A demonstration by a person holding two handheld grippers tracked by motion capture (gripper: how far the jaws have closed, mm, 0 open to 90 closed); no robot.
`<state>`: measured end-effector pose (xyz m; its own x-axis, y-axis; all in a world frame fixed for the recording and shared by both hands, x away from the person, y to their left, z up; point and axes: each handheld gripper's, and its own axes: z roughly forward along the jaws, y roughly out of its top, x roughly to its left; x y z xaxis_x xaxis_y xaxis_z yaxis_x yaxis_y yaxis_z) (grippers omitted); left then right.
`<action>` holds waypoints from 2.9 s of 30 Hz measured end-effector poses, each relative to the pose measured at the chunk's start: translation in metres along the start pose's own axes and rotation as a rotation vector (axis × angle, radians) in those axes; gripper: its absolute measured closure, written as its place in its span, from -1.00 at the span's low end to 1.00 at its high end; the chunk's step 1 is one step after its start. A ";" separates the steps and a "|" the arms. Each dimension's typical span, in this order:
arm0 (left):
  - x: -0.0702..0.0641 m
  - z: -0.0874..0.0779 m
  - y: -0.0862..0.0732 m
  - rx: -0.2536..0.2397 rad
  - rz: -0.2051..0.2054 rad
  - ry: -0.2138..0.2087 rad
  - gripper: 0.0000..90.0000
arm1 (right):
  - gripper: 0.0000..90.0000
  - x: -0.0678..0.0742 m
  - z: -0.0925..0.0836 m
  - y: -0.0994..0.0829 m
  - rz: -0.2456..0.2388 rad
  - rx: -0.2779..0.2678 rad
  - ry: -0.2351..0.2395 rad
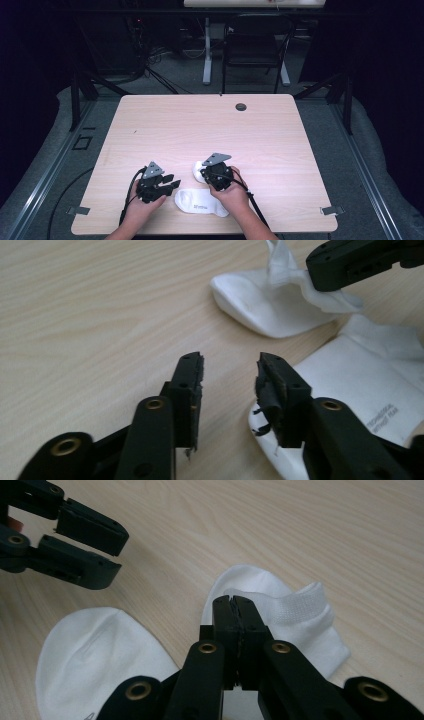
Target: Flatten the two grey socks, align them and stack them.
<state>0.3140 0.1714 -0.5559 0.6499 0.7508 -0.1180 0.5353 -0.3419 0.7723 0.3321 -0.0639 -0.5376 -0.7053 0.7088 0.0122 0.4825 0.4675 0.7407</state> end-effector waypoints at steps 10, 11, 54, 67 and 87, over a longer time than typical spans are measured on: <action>-0.008 0.031 0.032 -0.002 0.056 -0.015 0.99 | 1.00 -0.010 -0.011 -0.002 0.023 -0.036 -0.014; -0.010 0.035 0.035 -0.006 0.052 -0.021 0.99 | 1.00 -0.010 -0.012 -0.002 0.026 -0.037 -0.014; 0.002 0.057 0.020 0.132 0.047 0.057 0.94 | 0.99 -0.060 -0.031 -0.055 0.158 0.010 -0.110; 0.000 0.051 0.017 0.141 0.033 0.042 0.85 | 0.84 -0.069 -0.042 -0.065 0.234 0.005 -0.120; 0.002 0.048 0.014 0.135 0.019 0.034 0.82 | 0.83 -0.061 -0.007 -0.057 0.179 0.053 -0.111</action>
<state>0.3483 0.1409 -0.5756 0.6435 0.7611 -0.0812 0.5922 -0.4279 0.6828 0.3439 -0.1378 -0.5759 -0.5460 0.8353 0.0637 0.6232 0.3542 0.6973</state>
